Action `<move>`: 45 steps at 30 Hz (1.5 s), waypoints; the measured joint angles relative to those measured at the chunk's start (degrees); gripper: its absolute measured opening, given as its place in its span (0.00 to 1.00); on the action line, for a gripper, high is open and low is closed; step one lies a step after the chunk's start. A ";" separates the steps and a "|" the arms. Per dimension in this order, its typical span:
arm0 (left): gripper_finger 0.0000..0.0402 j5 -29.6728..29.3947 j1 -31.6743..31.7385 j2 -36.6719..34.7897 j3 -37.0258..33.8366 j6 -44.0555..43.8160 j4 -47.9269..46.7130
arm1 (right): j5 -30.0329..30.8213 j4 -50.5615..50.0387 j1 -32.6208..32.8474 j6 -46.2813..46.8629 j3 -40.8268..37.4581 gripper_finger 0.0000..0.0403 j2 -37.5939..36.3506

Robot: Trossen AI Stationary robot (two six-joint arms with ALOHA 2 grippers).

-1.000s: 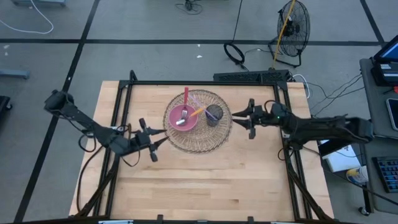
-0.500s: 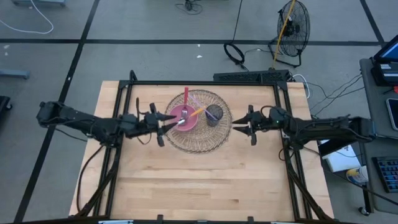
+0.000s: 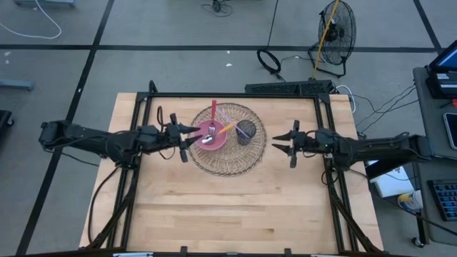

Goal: Pick & Place Utensil
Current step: Return to Home Position

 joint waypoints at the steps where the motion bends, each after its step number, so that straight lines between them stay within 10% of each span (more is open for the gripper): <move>1: 0.33 -0.01 0.30 -0.92 -0.01 -0.42 -1.52 | 0.68 -1.88 0.04 0.03 0.00 0.27 -1.77; 22: 0.33 -0.14 0.51 -21.95 -16.84 -1.02 5.32 | 6.48 -4.02 4.64 1.94 -9.03 0.22 -17.20; 45: 0.33 0.45 -0.94 -23.78 -22.59 -2.96 6.92 | 2.40 -0.87 6.13 -2.83 -13.48 0.23 -19.56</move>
